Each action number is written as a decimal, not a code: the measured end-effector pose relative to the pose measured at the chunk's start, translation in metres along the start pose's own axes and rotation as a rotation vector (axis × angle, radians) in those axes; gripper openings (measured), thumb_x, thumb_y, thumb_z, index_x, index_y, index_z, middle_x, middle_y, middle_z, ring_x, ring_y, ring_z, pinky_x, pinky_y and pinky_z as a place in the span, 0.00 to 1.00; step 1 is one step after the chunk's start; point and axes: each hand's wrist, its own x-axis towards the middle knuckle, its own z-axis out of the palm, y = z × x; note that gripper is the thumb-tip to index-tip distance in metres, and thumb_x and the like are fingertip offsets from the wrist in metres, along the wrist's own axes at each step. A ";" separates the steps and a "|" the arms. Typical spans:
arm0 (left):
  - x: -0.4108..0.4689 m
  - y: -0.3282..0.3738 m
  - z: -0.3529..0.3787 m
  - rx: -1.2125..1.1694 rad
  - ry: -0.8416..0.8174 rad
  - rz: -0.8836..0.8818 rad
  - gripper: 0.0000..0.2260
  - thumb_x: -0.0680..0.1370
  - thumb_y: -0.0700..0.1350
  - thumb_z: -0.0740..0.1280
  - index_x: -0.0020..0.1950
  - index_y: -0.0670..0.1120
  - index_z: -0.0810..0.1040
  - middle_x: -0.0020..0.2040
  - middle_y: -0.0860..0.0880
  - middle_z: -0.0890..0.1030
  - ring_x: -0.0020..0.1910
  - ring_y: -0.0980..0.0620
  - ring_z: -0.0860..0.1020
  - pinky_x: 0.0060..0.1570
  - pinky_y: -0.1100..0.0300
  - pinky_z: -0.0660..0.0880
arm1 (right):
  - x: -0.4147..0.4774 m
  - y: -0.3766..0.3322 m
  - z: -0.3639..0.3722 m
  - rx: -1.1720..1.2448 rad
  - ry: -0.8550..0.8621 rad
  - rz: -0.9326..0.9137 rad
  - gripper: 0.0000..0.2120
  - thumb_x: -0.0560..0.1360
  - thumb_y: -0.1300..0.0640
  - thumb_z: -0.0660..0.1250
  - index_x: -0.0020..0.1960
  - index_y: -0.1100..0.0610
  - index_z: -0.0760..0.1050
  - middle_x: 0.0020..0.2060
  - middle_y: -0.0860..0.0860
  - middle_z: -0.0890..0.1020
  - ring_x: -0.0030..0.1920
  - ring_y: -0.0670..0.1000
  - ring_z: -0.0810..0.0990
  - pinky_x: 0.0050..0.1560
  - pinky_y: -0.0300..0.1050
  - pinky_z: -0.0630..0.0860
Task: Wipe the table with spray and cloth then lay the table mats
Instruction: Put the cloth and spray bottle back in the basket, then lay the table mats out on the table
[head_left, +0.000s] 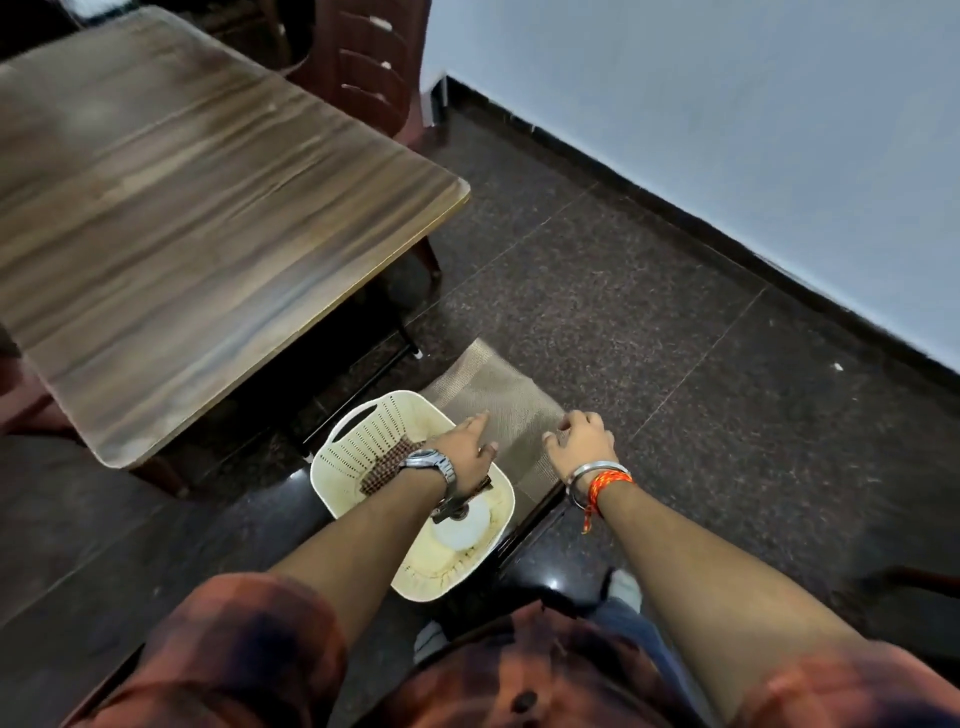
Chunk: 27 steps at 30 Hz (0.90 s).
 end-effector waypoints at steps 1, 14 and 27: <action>0.007 0.002 -0.001 0.001 -0.005 -0.029 0.28 0.82 0.56 0.52 0.80 0.51 0.48 0.79 0.50 0.53 0.75 0.45 0.61 0.73 0.47 0.58 | 0.012 -0.001 0.000 -0.028 -0.036 -0.023 0.18 0.76 0.48 0.65 0.61 0.58 0.73 0.63 0.58 0.71 0.62 0.64 0.71 0.63 0.57 0.71; 0.076 0.064 0.038 -0.032 0.071 -0.441 0.30 0.81 0.55 0.53 0.79 0.47 0.47 0.79 0.48 0.57 0.76 0.51 0.58 0.75 0.52 0.45 | 0.166 0.050 0.001 -0.392 -0.632 -0.219 0.25 0.74 0.51 0.67 0.71 0.50 0.71 0.75 0.59 0.62 0.69 0.63 0.69 0.70 0.50 0.68; 0.085 0.096 0.041 -0.097 0.059 -0.548 0.35 0.79 0.57 0.60 0.79 0.47 0.48 0.79 0.48 0.54 0.77 0.52 0.55 0.76 0.53 0.47 | 0.177 0.041 -0.018 -0.065 -0.605 -0.306 0.09 0.67 0.64 0.73 0.34 0.52 0.77 0.36 0.48 0.81 0.42 0.50 0.80 0.45 0.37 0.74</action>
